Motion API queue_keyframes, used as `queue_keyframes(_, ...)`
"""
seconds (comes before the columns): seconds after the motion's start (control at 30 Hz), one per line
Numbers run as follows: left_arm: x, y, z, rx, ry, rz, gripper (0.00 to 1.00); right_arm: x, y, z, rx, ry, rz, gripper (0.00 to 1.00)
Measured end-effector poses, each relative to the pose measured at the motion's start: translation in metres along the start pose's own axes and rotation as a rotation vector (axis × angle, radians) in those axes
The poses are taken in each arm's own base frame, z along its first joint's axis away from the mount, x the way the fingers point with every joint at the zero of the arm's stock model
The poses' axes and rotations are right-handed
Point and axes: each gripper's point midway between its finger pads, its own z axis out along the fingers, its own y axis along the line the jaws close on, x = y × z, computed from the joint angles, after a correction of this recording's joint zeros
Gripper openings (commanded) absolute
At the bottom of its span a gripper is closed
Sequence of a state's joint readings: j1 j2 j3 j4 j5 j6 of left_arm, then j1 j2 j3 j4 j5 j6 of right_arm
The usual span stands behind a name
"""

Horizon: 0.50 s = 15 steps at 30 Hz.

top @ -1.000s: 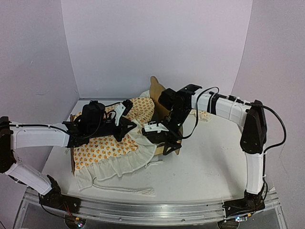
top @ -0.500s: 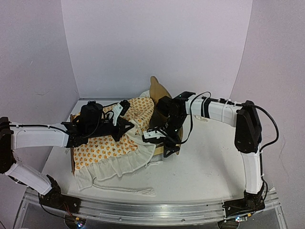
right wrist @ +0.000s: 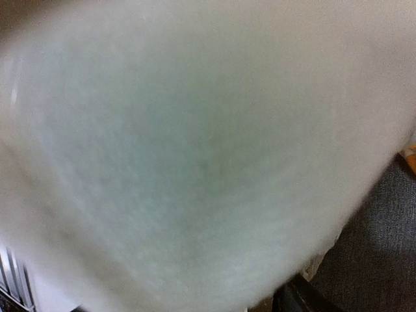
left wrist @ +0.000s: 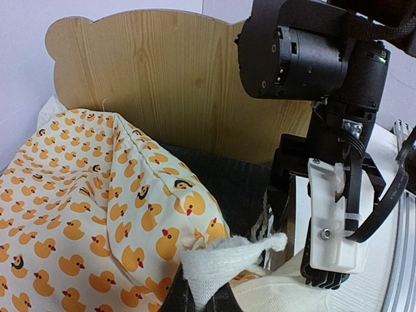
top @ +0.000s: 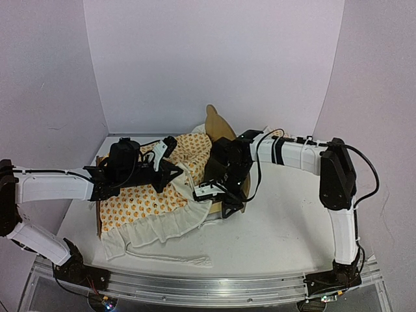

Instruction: Set up the pet bed

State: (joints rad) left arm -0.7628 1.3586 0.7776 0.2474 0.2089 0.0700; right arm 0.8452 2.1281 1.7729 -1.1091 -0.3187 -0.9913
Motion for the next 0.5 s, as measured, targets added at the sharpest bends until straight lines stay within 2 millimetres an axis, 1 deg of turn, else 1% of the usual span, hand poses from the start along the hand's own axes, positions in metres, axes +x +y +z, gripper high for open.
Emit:
queue_keyframes(0.03,0.0,0.0,0.0,0.0,0.0,0.0,0.0,0.001,0.001,0.001,-0.003,0.002,0.001,0.65)
queue_keyframes(0.13,0.0,0.001,0.0,-0.001,0.0,-0.001,0.0,0.002,0.002,0.003,-0.013,0.009,0.004,0.72)
queue_keyframes(0.17,0.0,0.001,0.0,-0.001,0.001,-0.002,0.0,0.003,0.003,0.005,-0.02,0.012,0.007,0.73)
queue_keyframes(0.33,0.003,-0.003,0.003,0.029,0.004,-0.005,0.0,0.015,0.003,0.031,-0.076,0.069,0.024,0.8)
queue_keyframes(0.5,0.01,-0.01,0.009,0.076,0.022,-0.026,0.0,0.015,0.005,0.03,-0.081,0.085,0.043,0.9)
